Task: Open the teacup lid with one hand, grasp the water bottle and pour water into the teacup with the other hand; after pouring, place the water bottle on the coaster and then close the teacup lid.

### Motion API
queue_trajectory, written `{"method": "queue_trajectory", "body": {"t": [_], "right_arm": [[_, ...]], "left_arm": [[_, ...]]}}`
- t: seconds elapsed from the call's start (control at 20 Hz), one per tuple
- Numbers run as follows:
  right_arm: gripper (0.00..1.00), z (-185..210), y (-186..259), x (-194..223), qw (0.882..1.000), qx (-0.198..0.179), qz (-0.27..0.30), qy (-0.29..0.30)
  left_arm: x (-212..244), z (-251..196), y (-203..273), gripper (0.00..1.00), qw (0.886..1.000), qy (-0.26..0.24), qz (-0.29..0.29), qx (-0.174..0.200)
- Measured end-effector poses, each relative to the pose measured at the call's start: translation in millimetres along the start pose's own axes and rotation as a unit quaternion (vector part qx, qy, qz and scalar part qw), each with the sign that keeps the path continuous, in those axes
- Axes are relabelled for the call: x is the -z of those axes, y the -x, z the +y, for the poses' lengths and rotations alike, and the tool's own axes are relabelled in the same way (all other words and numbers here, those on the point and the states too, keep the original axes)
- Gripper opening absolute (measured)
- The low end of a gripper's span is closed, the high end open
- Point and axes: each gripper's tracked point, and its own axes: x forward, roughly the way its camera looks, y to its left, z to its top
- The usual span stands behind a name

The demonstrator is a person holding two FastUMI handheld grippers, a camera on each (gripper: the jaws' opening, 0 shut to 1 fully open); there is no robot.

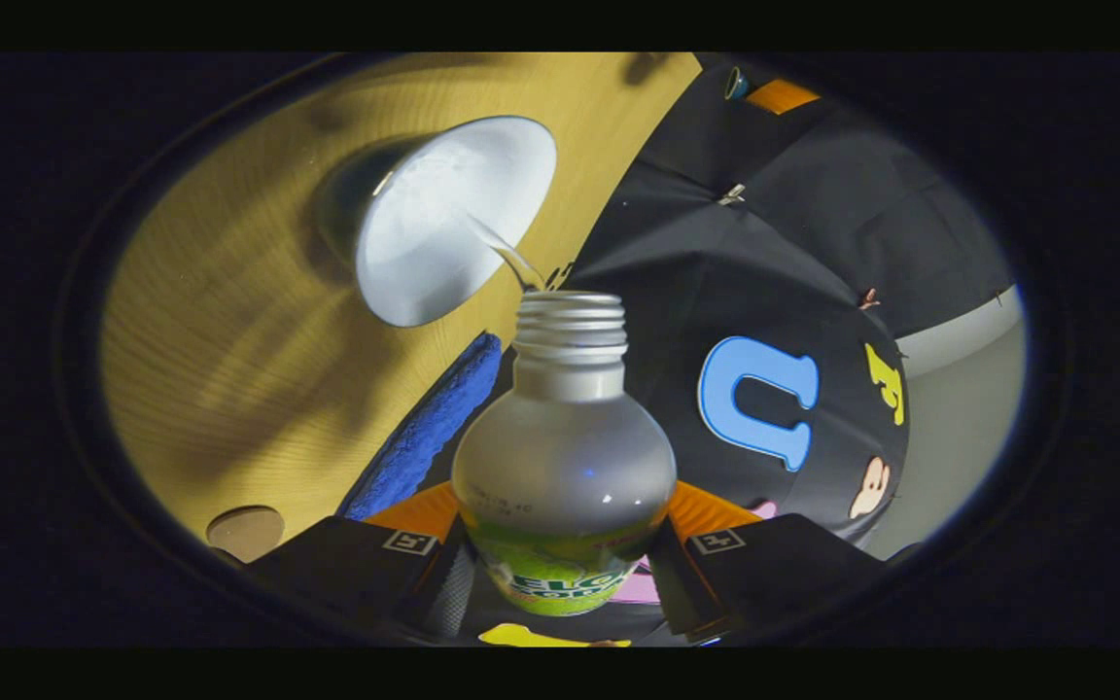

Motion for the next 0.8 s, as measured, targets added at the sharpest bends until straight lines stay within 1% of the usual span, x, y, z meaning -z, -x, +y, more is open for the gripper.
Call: {"method": "queue_trajectory", "body": {"t": [0.45, 0.8], "right_arm": [[0.78, -0.1, 1.2, -3.3, 1.000, 0.000, -0.007, 0.010], [0.78, 0.6, 1.8, -3.2, 1.000, -0.008, -0.006, 0.009]], "left_arm": [[-1.1, -1.3, 0.2, 0.30, 1.000, -0.003, -0.001, 0.002], [-0.4, 0.4, 1.7, 0.31, 1.000, -0.004, 0.001, 0.003]]}}
